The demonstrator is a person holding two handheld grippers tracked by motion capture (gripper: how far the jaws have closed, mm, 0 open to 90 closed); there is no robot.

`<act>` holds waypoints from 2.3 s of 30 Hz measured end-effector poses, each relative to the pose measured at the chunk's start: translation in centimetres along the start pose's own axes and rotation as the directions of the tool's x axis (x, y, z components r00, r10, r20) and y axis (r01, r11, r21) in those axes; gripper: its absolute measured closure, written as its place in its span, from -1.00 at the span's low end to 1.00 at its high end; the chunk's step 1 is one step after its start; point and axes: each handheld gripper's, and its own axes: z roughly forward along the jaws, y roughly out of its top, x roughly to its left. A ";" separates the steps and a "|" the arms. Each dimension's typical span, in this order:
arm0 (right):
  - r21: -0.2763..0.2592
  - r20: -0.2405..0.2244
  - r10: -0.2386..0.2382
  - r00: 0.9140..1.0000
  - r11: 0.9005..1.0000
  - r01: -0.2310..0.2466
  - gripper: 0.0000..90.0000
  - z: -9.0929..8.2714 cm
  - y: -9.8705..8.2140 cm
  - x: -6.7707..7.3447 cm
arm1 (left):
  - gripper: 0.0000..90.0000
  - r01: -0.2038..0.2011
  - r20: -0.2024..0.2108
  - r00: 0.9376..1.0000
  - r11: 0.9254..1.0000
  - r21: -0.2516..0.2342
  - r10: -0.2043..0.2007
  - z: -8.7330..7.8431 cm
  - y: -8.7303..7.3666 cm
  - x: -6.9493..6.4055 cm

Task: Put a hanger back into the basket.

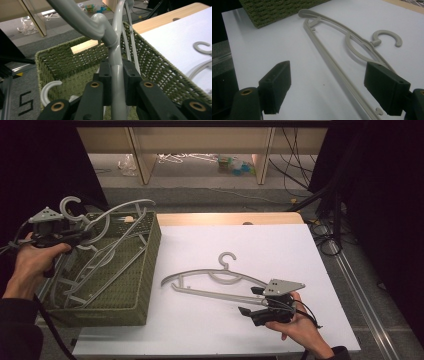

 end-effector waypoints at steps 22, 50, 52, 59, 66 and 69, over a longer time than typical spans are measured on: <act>0.000 0.002 0.000 1.000 1.000 0.000 -0.50 -0.1 0.0 -0.2 | 0.77 -0.081 -0.006 0.997 0.990 0.112 0.082 1.6 -2.0 1.6; -0.003 0.005 0.000 1.000 1.000 0.000 -0.49 -0.1 0.0 -0.3 | 0.61 0.011 -0.085 0.996 0.948 0.319 0.018 6.7 -6.6 1.4; -0.002 0.007 0.003 1.000 1.000 -0.003 -0.50 -0.1 0.0 -0.3 | 0.51 0.037 -0.097 0.995 0.958 0.285 -0.010 6.3 -6.7 1.5; 0.000 0.007 0.005 1.000 1.000 -0.005 -0.49 -0.1 -0.1 -0.3 | 0.11 0.040 -0.051 0.998 0.986 0.162 -0.032 3.6 -6.0 -0.6; -0.001 0.009 0.010 1.000 1.000 -0.010 -0.50 -0.1 -0.1 -0.3 | -0.12 -0.008 0.007 1.000 0.999 0.044 0.008 1.1 -5.1 -4.7; 0.001 0.009 0.001 1.000 1.000 -0.001 -0.50 0.0 -0.1 -0.4 | -0.16 0.019 0.039 0.999 1.000 -0.012 -0.019 0.1 -4.9 -6.5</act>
